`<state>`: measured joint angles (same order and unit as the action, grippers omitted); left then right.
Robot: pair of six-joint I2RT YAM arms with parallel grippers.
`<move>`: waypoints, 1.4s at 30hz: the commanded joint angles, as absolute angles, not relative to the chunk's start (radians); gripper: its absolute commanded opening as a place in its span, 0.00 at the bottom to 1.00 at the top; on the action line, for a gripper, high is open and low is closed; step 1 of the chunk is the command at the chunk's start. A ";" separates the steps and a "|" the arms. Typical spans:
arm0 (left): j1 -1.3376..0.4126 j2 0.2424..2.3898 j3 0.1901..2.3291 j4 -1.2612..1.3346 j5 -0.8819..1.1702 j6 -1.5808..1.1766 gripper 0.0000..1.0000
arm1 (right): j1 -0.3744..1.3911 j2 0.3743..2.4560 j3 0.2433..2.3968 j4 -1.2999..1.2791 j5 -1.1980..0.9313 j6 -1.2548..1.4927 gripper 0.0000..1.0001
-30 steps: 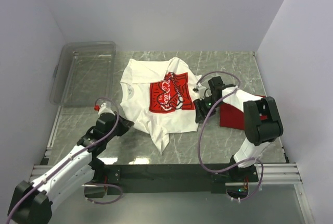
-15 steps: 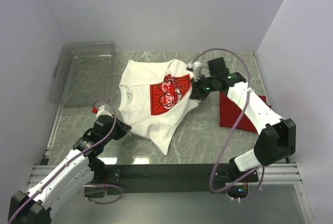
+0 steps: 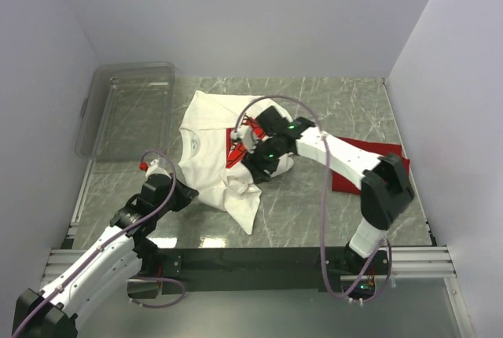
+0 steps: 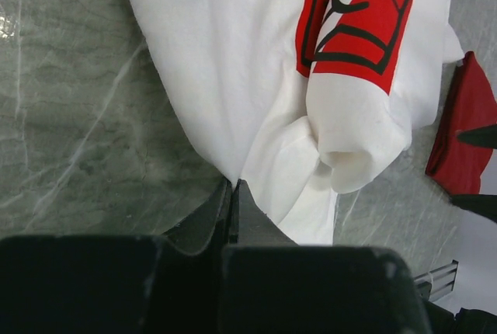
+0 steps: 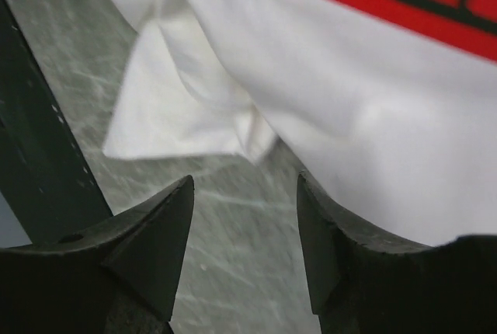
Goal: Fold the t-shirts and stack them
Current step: Flatten the tshirt out
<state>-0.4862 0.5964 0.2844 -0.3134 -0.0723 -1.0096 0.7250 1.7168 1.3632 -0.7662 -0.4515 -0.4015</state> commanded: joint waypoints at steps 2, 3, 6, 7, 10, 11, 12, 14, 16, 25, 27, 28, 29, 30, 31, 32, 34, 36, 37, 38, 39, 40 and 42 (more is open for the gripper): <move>-0.488 0.575 0.293 -0.291 -0.061 -0.993 0.00 | 0.605 1.497 1.228 -0.750 -0.419 -0.523 0.64; -0.486 0.578 0.301 -0.291 -0.060 -0.991 0.00 | 0.566 1.479 1.192 -0.743 -0.407 -0.537 0.65; -0.486 0.580 0.308 -0.288 -0.051 -0.985 0.00 | 0.554 1.448 1.068 -0.640 -0.284 -0.549 0.65; -0.488 0.581 0.311 -0.288 -0.051 -0.985 0.00 | 0.555 1.459 1.045 -0.612 -0.255 -0.545 0.65; -0.488 0.587 0.321 -0.291 -0.049 -0.982 0.00 | 0.555 1.503 1.006 -0.505 -0.161 -0.514 0.66; -0.486 0.588 0.321 -0.293 -0.046 -0.982 0.00 | 0.554 1.520 1.020 -0.493 -0.153 -0.500 0.66; -0.488 0.586 0.322 -0.295 -0.046 -0.980 0.00 | 0.554 1.540 1.031 -0.482 -0.146 -0.494 0.66; -0.486 0.580 0.324 -0.304 -0.048 -0.982 0.00 | 0.560 1.604 1.072 -0.454 -0.100 -0.468 0.66; -0.486 0.574 0.327 -0.316 -0.052 -0.982 0.00 | 0.561 1.661 1.101 -0.445 -0.072 -0.454 0.66; -0.488 0.571 0.351 -0.334 -0.070 -0.976 0.00 | 0.549 1.629 1.130 -0.494 -0.192 -0.449 0.04; -0.486 0.561 0.373 -0.365 -0.083 -0.973 0.00 | 0.523 1.583 1.153 -0.541 -0.236 -0.481 0.00; -0.488 0.554 0.379 -0.373 -0.093 -0.974 0.00 | 0.512 1.533 1.170 -0.617 -0.289 -0.504 0.00; -0.488 0.540 0.388 -0.377 -0.097 -0.976 0.00 | 0.496 1.508 1.218 -0.656 -0.320 -0.547 0.00; -0.486 0.534 0.394 -0.390 -0.104 -0.979 0.00 | 0.470 1.488 1.247 -0.719 -0.340 -0.561 0.00; -0.488 0.528 0.399 -0.397 -0.112 -0.982 0.00 | 0.456 1.461 1.312 -0.739 -0.372 -0.574 0.00; -0.488 0.520 0.405 -0.403 -0.126 -0.983 0.00 | 0.448 1.454 1.346 -0.752 -0.382 -0.589 0.00; -0.486 0.517 0.416 -0.410 -0.141 -0.979 0.00 | 0.442 1.489 1.461 -0.724 -0.342 -0.556 0.00; -0.486 0.532 0.423 -0.405 -0.152 -0.976 0.00 | 0.443 1.611 1.552 -0.631 -0.275 -0.412 0.00; -0.486 0.541 0.425 -0.402 -0.152 -0.974 0.00 | 0.446 1.670 1.657 -0.599 -0.215 -0.340 0.00; -0.488 0.566 0.429 -0.396 -0.155 -0.973 0.00 | 0.452 1.739 1.725 -0.579 -0.074 -0.211 0.00; -0.488 0.580 0.431 -0.391 -0.152 -0.973 0.00 | 0.457 1.812 1.799 -0.586 -0.014 -0.160 0.00; -0.488 0.592 0.431 -0.374 -0.147 -0.973 0.00 | 0.463 1.968 1.968 -0.613 0.026 -0.117 0.05; -0.486 0.624 0.430 -0.359 -0.137 -0.973 0.00 | 0.477 2.150 2.121 -0.694 0.089 -0.039 0.32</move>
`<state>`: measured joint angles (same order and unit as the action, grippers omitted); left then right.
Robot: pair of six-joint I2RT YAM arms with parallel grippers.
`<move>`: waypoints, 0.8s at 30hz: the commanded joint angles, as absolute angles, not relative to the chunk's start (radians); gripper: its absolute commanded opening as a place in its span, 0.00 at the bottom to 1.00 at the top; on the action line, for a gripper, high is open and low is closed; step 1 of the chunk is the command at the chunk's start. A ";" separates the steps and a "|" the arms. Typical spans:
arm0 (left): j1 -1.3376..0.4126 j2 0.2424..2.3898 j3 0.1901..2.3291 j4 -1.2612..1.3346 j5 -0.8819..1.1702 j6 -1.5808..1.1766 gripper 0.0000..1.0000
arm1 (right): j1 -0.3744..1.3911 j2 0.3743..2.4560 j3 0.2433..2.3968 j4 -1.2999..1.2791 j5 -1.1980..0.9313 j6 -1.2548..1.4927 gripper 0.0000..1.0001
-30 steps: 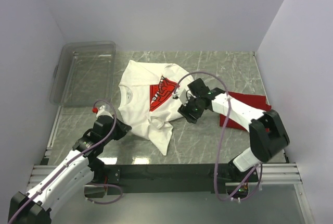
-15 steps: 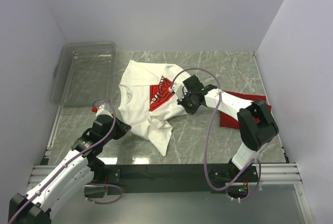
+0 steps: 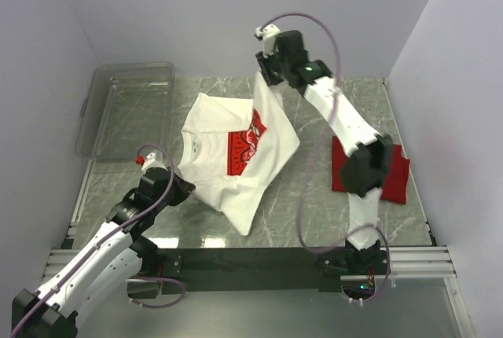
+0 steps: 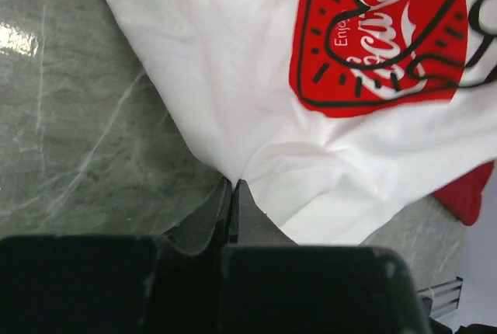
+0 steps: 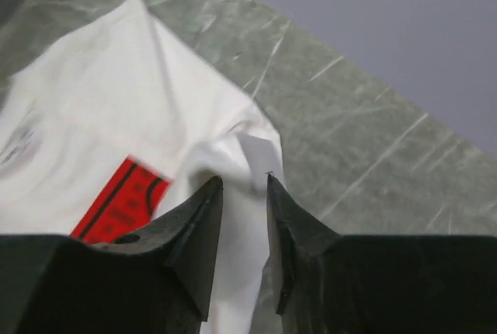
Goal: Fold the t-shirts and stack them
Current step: Flatten the tshirt out
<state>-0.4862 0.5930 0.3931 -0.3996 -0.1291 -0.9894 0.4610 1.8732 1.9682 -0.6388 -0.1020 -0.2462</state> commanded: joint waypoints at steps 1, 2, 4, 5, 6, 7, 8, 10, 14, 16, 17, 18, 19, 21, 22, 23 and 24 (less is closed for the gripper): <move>-0.486 0.630 0.428 -0.353 -0.135 -0.973 0.00 | 0.485 2.179 2.182 -0.704 0.112 -0.043 0.39; -0.488 0.641 0.425 -0.345 -0.133 -0.973 0.00 | 0.500 2.189 2.172 -0.693 0.177 -0.067 0.51; -0.486 0.646 0.422 -0.341 -0.133 -0.971 0.00 | 0.499 2.158 2.085 -0.655 0.184 -0.101 0.58; -0.488 0.646 0.416 -0.334 -0.132 -0.969 0.00 | 0.489 2.129 2.036 -0.640 0.176 -0.127 0.59; -0.488 0.646 0.413 -0.331 -0.130 -0.968 0.00 | 0.480 2.053 1.979 -0.599 0.128 -0.141 0.60; -0.486 0.644 0.411 -0.330 -0.130 -0.966 0.00 | 0.473 2.010 1.868 -0.592 0.080 -0.164 0.61; -0.486 0.644 0.410 -0.330 -0.132 -0.966 0.00 | 0.460 1.962 1.805 -0.586 0.019 -0.229 0.66; -0.488 0.646 0.411 -0.330 -0.130 -0.963 0.00 | 0.420 1.811 1.607 -0.528 -0.122 -0.267 0.75; -0.486 0.632 0.411 -0.328 -0.120 -0.962 0.00 | 0.347 1.678 1.407 -0.460 -0.342 -0.224 0.82; -0.488 0.624 0.407 -0.325 -0.117 -0.966 0.00 | 0.327 1.729 1.411 -0.488 -0.443 -0.155 0.82; -0.486 0.623 0.400 -0.322 -0.111 -0.968 0.00 | 0.325 1.750 1.419 -0.488 -0.472 -0.132 0.82; -0.488 0.621 0.394 -0.319 -0.104 -0.972 0.00 | 0.324 1.800 1.431 -0.483 -0.492 -0.112 0.82; -0.486 0.620 0.390 -0.316 -0.100 -0.979 0.00 | 0.324 1.830 1.471 -0.485 -0.506 -0.079 0.82; -0.486 0.614 0.380 -0.318 -0.091 -0.986 0.00 | 0.325 1.928 1.534 -0.505 -0.544 -0.045 0.82; -0.488 0.604 0.376 -0.321 -0.087 -0.988 0.00 | 0.325 1.960 1.599 -0.515 -0.555 -0.016 0.81; -0.486 0.601 0.373 -0.324 -0.084 -0.989 0.00 | 0.324 1.992 1.630 -0.526 -0.564 -0.006 0.80; -0.486 0.598 0.371 -0.327 -0.084 -0.992 0.00 | 0.324 2.043 1.681 -0.544 -0.561 -0.002 0.79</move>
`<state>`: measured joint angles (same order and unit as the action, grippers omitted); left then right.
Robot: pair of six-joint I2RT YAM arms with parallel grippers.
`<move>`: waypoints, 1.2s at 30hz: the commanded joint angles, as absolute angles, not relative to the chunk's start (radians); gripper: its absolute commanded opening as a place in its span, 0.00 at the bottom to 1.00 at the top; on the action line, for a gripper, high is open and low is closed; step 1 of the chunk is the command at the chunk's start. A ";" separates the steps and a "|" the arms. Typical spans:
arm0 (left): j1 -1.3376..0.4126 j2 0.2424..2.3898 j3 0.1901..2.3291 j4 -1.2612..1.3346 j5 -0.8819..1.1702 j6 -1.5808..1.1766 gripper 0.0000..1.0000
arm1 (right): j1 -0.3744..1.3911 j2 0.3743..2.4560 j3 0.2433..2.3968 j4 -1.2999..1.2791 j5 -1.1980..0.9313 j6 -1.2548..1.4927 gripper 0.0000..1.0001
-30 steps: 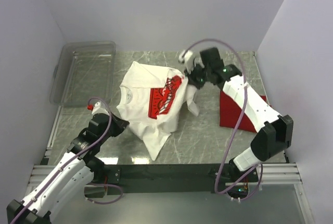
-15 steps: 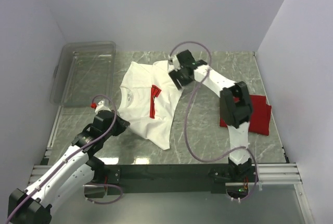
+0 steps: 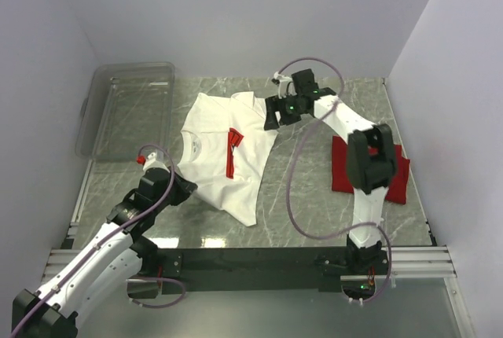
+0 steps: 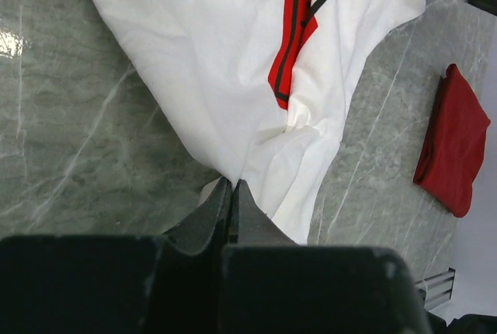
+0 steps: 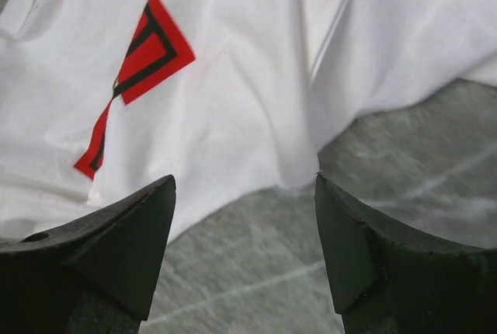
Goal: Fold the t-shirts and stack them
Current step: Flatten the tshirt out
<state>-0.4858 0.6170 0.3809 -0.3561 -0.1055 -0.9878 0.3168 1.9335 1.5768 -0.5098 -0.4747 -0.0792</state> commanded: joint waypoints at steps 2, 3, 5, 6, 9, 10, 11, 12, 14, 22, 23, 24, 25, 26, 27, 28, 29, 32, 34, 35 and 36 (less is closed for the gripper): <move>-0.486 0.591 0.370 -0.336 -0.084 -0.994 0.00 | 0.325 2.080 1.713 -0.554 -0.510 0.034 0.77; -0.486 0.589 0.370 -0.337 -0.083 -0.994 0.00 | 0.325 2.100 1.721 -0.558 -0.487 0.040 0.77; -0.486 0.586 0.368 -0.337 -0.083 -0.994 0.00 | 0.324 2.108 1.723 -0.554 -0.447 0.049 0.75; -0.486 0.586 0.370 -0.336 -0.081 -0.996 0.00 | 0.325 2.112 1.715 -0.551 -0.419 0.051 0.74; -0.486 0.591 0.365 -0.321 -0.077 -1.002 0.00 | 0.325 2.117 1.703 -0.546 -0.410 0.057 0.69; -0.488 0.592 0.362 -0.319 -0.075 -1.002 0.00 | 0.325 2.121 1.703 -0.546 -0.425 0.055 0.63; -0.488 0.594 0.362 -0.316 -0.074 -1.002 0.00 | 0.325 2.134 1.707 -0.555 -0.443 0.052 0.55; -0.486 0.597 0.361 -0.316 -0.074 -1.002 0.00 | 0.327 2.137 1.718 -0.564 -0.472 0.045 0.46; -0.486 0.594 0.362 -0.324 -0.075 -0.999 0.00 | 0.325 2.096 1.721 -0.578 -0.514 0.011 0.03; -0.488 0.560 0.370 -0.351 -0.086 -0.994 0.00 | 0.562 1.640 1.470 -0.425 -0.266 -0.326 0.00; -0.486 0.561 0.373 -0.353 -0.092 -0.989 0.00 | 0.633 1.594 1.447 -0.434 -0.226 -0.368 0.00; -0.486 0.563 0.377 -0.359 -0.095 -0.982 0.00 | 0.693 1.591 1.419 -0.448 -0.200 -0.427 0.09; -0.488 0.561 0.382 -0.365 -0.097 -0.982 0.00 | 0.748 1.598 1.416 -0.469 -0.169 -0.442 0.22; -0.485 0.560 0.383 -0.371 -0.098 -0.979 0.00 | 0.843 1.642 1.422 -0.538 -0.129 -0.455 0.37; -0.488 0.555 0.385 -0.376 -0.101 -0.979 0.00 | 0.869 1.670 1.436 -0.567 -0.118 -0.481 0.49; -0.486 0.546 0.384 -0.380 -0.103 -0.979 0.00 | 0.890 1.690 1.431 -0.575 -0.104 -0.480 0.62; -0.486 0.540 0.382 -0.383 -0.101 -0.982 0.00 | 0.887 1.713 1.422 -0.563 -0.100 -0.476 0.63; -0.486 0.519 0.377 -0.387 -0.098 -0.991 0.01 | 0.842 1.680 1.381 -0.534 -0.106 -0.446 0.72; -0.486 0.512 0.373 -0.384 -0.097 -0.994 0.00 | 0.769 1.642 1.387 -0.541 -0.191 -0.423 0.74; -0.486 0.512 0.374 -0.382 -0.100 -0.989 0.00 | 0.735 1.629 1.388 -0.543 -0.233 -0.411 0.74; -0.486 0.517 0.376 -0.380 -0.100 -0.989 0.00 | 0.674 1.620 1.385 -0.540 -0.314 -0.387 0.74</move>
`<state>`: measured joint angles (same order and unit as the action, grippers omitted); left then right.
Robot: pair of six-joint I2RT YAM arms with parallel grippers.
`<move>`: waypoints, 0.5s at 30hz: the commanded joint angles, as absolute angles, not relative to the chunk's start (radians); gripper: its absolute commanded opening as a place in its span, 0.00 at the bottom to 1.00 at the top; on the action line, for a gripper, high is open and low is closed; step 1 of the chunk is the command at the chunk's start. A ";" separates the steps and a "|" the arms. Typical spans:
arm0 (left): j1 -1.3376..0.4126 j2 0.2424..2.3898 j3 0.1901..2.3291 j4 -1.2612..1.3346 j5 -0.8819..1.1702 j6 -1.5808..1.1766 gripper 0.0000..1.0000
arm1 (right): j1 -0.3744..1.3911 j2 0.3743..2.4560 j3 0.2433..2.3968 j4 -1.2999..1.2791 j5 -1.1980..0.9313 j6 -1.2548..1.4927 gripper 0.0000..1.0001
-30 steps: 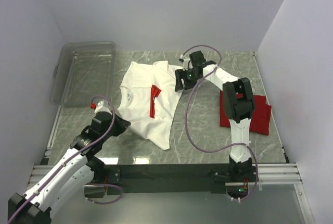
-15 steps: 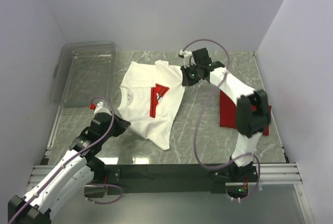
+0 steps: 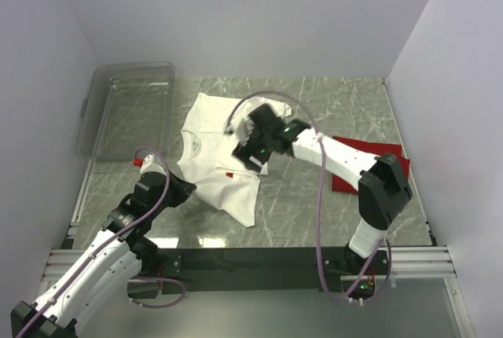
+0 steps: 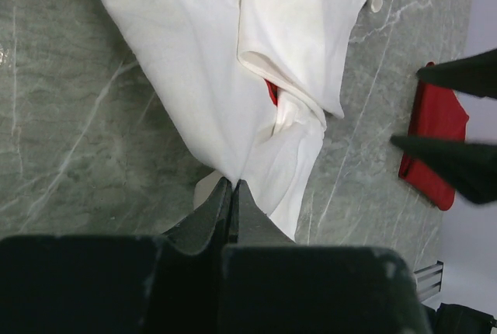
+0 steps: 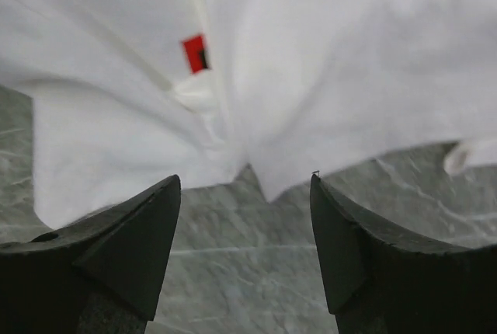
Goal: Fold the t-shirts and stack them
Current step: Flatten the tshirt out
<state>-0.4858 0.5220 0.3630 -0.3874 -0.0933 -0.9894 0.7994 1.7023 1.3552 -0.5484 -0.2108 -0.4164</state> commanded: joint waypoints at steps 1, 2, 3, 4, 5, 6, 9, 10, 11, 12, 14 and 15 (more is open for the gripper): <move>-0.486 0.520 0.377 -0.380 -0.097 -0.988 0.00 | 0.634 1.614 1.382 -0.535 -0.357 -0.364 0.74; -0.486 0.525 0.377 -0.379 -0.095 -0.985 0.00 | 0.600 1.620 1.379 -0.526 -0.389 -0.336 0.74; -0.486 0.528 0.376 -0.374 -0.094 -0.985 0.00 | 0.539 1.629 1.370 -0.522 -0.415 -0.268 0.72; -0.486 0.528 0.374 -0.373 -0.089 -0.986 0.00 | 0.513 1.641 1.361 -0.517 -0.481 -0.229 0.72; -0.486 0.529 0.373 -0.373 -0.090 -0.985 0.00 | 0.491 1.661 1.344 -0.488 -0.511 -0.191 0.71; -0.486 0.526 0.371 -0.371 -0.091 -0.985 0.01 | 0.474 1.667 1.301 -0.470 -0.535 -0.122 0.71; -0.486 0.526 0.370 -0.373 -0.090 -0.985 0.01 | 0.462 1.689 1.266 -0.425 -0.500 -0.019 0.71; -0.486 0.525 0.370 -0.371 -0.092 -0.985 0.00 | 0.462 1.704 1.269 -0.420 -0.486 -0.002 0.71; -0.486 0.523 0.370 -0.371 -0.092 -0.986 0.00 | 0.463 1.712 1.269 -0.416 -0.456 0.043 0.71; -0.486 0.525 0.370 -0.371 -0.092 -0.985 0.00 | 0.463 1.720 1.264 -0.411 -0.443 0.061 0.72; -0.486 0.526 0.370 -0.370 -0.092 -0.986 0.00 | 0.462 1.756 1.252 -0.402 -0.425 0.089 0.71; -0.486 0.529 0.367 -0.368 -0.091 -0.986 0.00 | 0.463 1.781 1.249 -0.402 -0.419 0.106 0.70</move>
<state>-0.4858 0.5278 0.3630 -0.3874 -0.0925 -0.9894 0.4564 1.7344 1.2617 -0.4507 -0.4355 -0.0063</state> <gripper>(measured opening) 0.013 0.712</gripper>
